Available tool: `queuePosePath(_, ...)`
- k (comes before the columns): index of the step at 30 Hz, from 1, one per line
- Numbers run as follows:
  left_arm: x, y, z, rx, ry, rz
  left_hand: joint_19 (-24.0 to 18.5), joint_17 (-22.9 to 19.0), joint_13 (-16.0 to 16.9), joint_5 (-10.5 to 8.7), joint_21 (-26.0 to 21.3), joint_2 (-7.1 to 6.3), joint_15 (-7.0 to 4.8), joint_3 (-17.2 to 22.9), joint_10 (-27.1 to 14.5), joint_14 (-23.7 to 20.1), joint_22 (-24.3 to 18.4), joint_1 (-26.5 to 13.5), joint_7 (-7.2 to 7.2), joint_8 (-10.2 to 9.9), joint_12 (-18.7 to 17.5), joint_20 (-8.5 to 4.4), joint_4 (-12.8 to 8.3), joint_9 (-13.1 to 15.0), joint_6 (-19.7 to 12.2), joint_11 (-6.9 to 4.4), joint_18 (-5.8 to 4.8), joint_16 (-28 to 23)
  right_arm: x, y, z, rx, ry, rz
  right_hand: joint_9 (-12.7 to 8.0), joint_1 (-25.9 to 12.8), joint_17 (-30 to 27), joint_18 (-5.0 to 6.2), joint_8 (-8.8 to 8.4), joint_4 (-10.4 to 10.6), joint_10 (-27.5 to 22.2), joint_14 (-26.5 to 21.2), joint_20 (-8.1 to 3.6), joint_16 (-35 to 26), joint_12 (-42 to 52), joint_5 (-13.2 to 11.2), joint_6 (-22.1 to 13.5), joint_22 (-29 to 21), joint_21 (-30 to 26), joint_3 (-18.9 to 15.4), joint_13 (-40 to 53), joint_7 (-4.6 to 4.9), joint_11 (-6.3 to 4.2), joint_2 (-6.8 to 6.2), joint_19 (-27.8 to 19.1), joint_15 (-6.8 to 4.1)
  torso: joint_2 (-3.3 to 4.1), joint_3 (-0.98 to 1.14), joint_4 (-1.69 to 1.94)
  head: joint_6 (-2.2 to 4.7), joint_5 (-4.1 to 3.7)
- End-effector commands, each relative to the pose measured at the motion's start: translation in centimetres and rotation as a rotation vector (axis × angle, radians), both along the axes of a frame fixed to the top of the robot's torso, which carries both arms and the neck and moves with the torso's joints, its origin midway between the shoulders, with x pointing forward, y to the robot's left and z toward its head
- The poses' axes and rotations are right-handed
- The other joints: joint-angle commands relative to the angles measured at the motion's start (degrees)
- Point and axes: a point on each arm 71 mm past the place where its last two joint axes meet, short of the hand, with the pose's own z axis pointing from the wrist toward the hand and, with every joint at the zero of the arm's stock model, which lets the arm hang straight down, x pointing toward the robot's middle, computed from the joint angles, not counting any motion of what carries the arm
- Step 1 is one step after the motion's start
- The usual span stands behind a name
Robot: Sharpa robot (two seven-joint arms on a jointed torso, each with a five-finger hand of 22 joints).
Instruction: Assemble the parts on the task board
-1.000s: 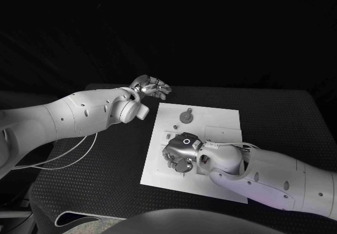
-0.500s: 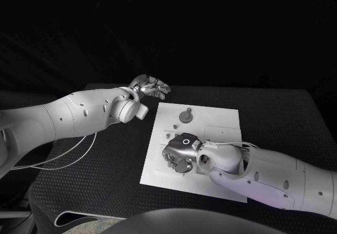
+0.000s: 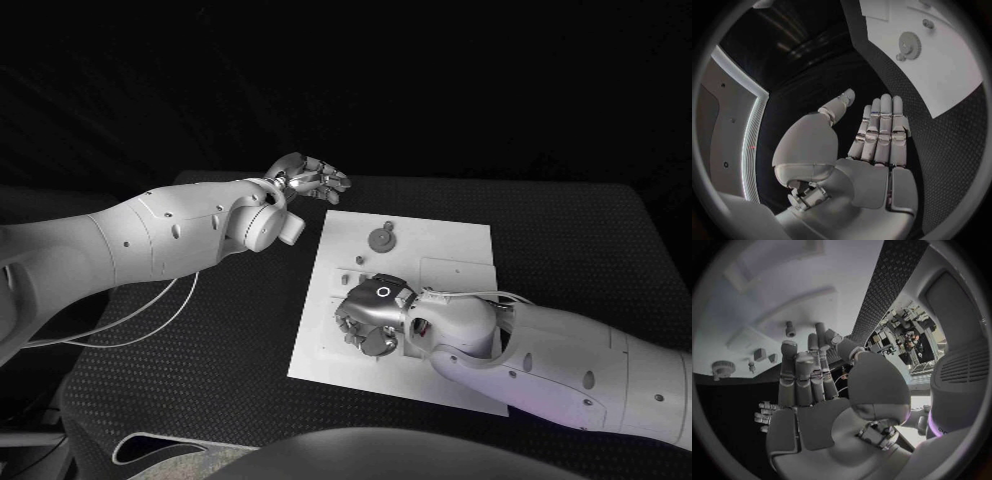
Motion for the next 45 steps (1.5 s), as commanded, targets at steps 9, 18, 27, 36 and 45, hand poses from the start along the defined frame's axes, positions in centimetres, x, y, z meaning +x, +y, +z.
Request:
queuePosePath(9, 0.0, -0.3, 0.1, -0.011, -0.003, -0.013, 0.07, 0.17, -0.08, -0.09, 0.08, 0.05, 0.15, -0.29, -0.1, 0.25, -0.07, 0.17, -0.12, 0.34, 0.1, 0.33, -0.03, -0.11, -0.3, -0.27, 0.24, -0.35, -0.1, 0.5, -1.3, -0.065, -0.005, 0.004, 0.01, 1.01, -0.11, 2.13, -0.16, 0.24, -0.29, -0.39, -0.11, -0.27, -0.16, 0.23, -0.34, 1.03, 0.08, -0.08, 0.26, 0.22, 0.25, 0.93, -0.32, -0.23, 0.03, -0.06, 0.09, -0.04, -0.16)
queuePosePath(18, 0.0, -0.2, 0.1, -0.01, 0.003, -0.012, 0.07, 0.21, -0.09, -0.09, 0.08, 0.05, 0.16, -0.31, -0.1, 0.25, -0.09, 0.16, -0.12, 0.34, 0.1, 0.34, -0.02, -0.12, -0.32, -0.27, 0.24, -0.39, 0.1, 0.3, -1.7, -0.072, 0.014, -0.003, -1.0, -1.4, -0.19, 2.13, -2.3, 0.58, -3.9, -1.74, 0.78, -0.75, -2.47, 0.21, -3.56, 1.03, -0.58, -0.93, -0.14, 1.54, 1.99, -2.95, -1.82, 1.5, 0.01, -0.08, -0.03, -0.11, -0.16)
queuePosePath(27, 0.0, -0.1, 0.1, -0.008, 0.005, -0.008, 0.05, 0.29, -0.11, -0.09, 0.08, 0.07, 0.17, -0.31, -0.16, 0.22, -0.12, 0.18, -0.1, 0.33, 0.07, 0.35, -0.02, -0.14, -0.37, -0.25, 0.24, -0.47, 0.0, 0.2, -1.5, -0.042, 0.02, -0.008, -1.7, -2.75, 0.08, 2.13, -3.3, 0.93, -7.03, -2.94, 1.39, -0.33, -4.29, 0.2, -4.99, 1.18, -0.57, -1.33, -0.65, 2.27, 3.35, -5.98, -2.8, 2.82, -0.01, 0.03, -0.05, -0.02, -0.16)
queuePosePath(36, -0.1, 0.0, 0.1, -0.007, 0.005, -0.005, 0.03, 0.38, -0.12, -0.09, 0.07, 0.06, 0.18, -0.31, -0.22, 0.21, -0.15, 0.24, -0.08, 0.32, 0.05, 0.36, -0.06, -0.16, -0.43, -0.23, 0.24, -0.57, 0.1, -0.2, -1.0, 0.028, 0.001, -0.021, -2.46, -3.91, 0.18, 2.13, -4.74, 1.29, -8.31, -3.44, 1.51, 0.22, -4.66, 0.2, -7.95, 1.19, -0.24, -2.24, -0.59, 2.88, 3.81, -8.14, -2.97, 3.25, -0.01, 0.05, -0.03, 0.15, -0.45)
queuePosePath(45, 0.0, 0.1, 0.0, -0.007, 0.01, -0.008, 0.01, 0.46, -0.15, -0.09, 0.07, 0.03, 0.21, -0.33, -0.3, 0.16, -0.19, 0.24, -0.05, 0.31, 0.03, 0.38, -0.06, -0.19, -0.51, -0.19, 0.24, -0.69, 0.5, -1.7, 1.1, 0.225, -0.046, -0.06, -2.53, -3.41, 0.16, 2.13, -4.81, 1.26, -8.86, -3.44, 1.39, 0.49, -4.56, 0.21, -8.4, 1.15, -0.09, -2.26, -0.53, 2.91, 3.98, -8.48, -2.91, 3.43, -0.04, 0.0, -0.05, 0.72, -0.96)
